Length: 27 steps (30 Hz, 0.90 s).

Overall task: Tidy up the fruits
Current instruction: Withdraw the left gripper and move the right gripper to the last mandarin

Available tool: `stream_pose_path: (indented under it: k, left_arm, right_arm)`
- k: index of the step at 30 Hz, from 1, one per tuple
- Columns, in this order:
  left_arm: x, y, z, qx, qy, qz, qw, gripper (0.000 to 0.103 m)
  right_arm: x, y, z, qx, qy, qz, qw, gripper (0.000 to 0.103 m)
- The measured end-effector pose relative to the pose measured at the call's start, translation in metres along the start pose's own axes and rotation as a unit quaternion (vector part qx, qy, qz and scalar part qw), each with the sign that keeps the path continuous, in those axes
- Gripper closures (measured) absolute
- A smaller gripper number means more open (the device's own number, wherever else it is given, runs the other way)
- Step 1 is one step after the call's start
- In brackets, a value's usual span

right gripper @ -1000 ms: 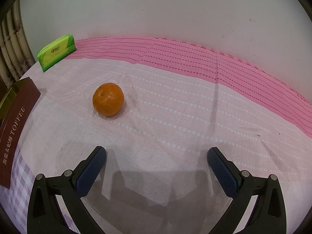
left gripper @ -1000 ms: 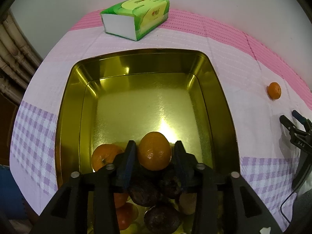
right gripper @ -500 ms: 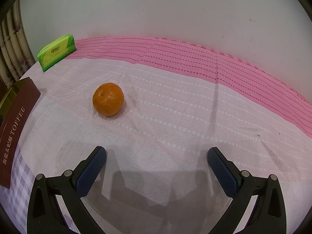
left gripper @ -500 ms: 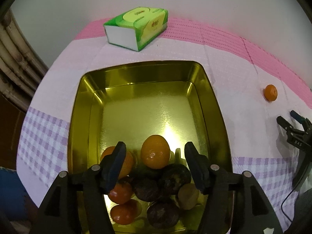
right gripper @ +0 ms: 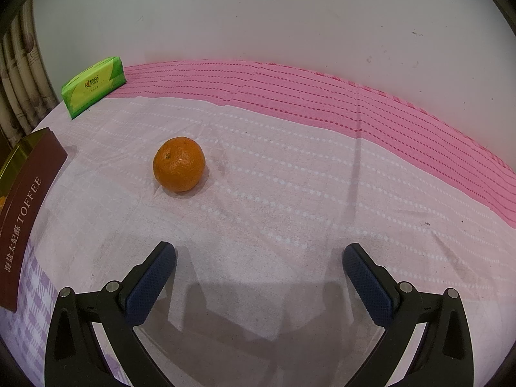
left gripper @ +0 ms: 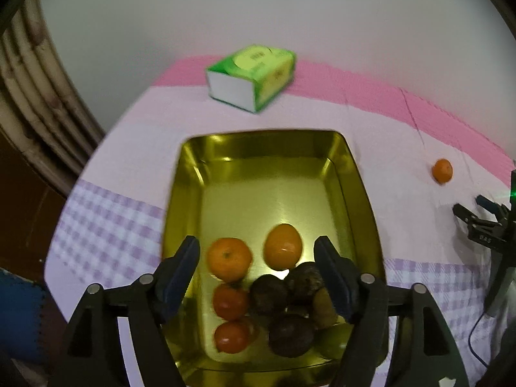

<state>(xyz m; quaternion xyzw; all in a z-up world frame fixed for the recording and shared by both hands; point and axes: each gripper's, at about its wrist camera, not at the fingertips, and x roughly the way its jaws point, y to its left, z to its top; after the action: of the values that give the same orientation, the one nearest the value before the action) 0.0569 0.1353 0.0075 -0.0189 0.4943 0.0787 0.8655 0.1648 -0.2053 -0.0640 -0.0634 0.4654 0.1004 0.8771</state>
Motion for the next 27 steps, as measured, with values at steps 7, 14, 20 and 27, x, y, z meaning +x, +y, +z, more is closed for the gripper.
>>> stream_pose_path:
  k: [7, 14, 20, 27]
  left_arm:
    - [-0.015, 0.018, -0.01, -0.031, -0.02, -0.018, 0.9991, 0.033]
    - [-0.019, 0.038, -0.023, -0.057, -0.006, -0.022, 0.9981, 0.033]
    - [-0.021, 0.052, -0.037, -0.064, 0.005, -0.015, 0.9978, 0.033]
    - [-0.026, 0.062, -0.046, -0.058, -0.01, 0.018, 0.9981, 0.032]
  right_arm:
    - [0.0, 0.0, 0.0, 0.0, 0.0, 0.0, 1.0, 0.0]
    - [0.0, 0.0, 0.0, 0.0, 0.0, 0.0, 1.0, 0.0]
    - [0.0, 0.0, 0.0, 0.001, 0.0, -0.001, 1.0, 0.0]
    - [0.001, -0.003, 0.0, 0.008, 0.004, -0.003, 1.0, 0.0]
